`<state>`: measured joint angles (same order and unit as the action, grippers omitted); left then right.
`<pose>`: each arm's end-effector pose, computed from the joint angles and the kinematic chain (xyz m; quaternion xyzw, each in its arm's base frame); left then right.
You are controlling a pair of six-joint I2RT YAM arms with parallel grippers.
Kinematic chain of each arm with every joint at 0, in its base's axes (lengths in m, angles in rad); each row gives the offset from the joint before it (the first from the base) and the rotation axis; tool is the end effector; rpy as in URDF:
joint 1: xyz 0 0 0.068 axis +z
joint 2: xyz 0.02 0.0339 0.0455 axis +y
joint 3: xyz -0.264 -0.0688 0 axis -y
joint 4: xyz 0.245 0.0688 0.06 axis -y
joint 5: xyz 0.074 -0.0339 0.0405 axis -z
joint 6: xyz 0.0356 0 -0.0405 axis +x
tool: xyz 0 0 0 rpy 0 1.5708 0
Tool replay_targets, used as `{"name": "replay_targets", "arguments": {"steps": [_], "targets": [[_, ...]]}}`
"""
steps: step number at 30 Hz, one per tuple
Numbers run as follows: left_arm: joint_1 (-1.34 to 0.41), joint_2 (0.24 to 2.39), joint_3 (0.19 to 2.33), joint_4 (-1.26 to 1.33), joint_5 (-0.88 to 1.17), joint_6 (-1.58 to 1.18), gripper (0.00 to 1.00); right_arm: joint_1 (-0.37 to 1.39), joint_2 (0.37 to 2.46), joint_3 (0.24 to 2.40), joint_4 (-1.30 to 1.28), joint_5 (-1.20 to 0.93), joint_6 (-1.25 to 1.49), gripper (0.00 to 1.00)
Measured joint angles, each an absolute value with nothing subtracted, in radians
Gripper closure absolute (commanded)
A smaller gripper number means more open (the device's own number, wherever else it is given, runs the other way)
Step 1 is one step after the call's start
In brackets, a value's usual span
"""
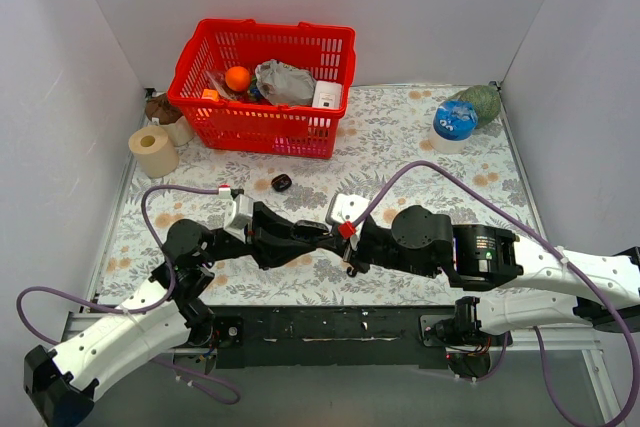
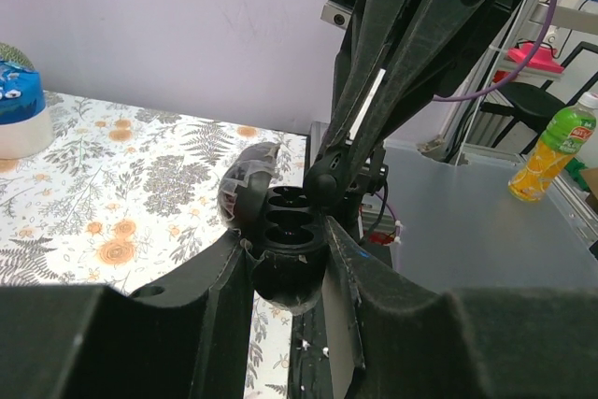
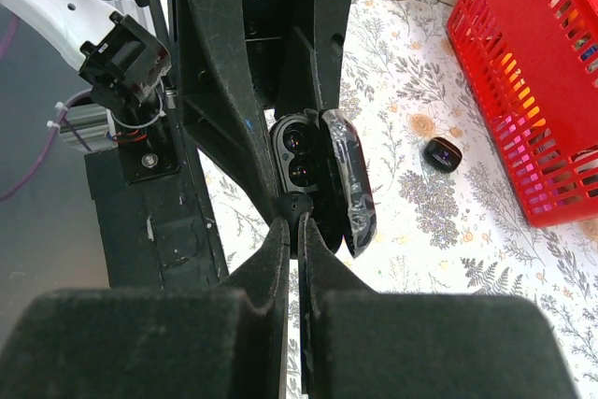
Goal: Insert the wireless bluetooth earbuds into the charging case
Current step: Place the earbud in the charging case.
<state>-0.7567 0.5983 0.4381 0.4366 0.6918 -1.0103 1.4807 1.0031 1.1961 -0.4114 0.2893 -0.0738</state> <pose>0.0941 -0.1201 0.3100 0.1966 0.5969 -0.7098 0.3182 0.0292 0.2108 0.4185 -0.4770 0.6135 0.3149 0.5450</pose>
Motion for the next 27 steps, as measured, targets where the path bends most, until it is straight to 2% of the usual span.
{"name": "replay_targets", "arguments": {"steps": [27], "targets": [[-0.757, 0.585, 0.42, 0.481, 0.692, -1.027, 1.0, 1.481, 1.0, 1.193, -0.413, 0.343, -0.056, 0.99]]}}
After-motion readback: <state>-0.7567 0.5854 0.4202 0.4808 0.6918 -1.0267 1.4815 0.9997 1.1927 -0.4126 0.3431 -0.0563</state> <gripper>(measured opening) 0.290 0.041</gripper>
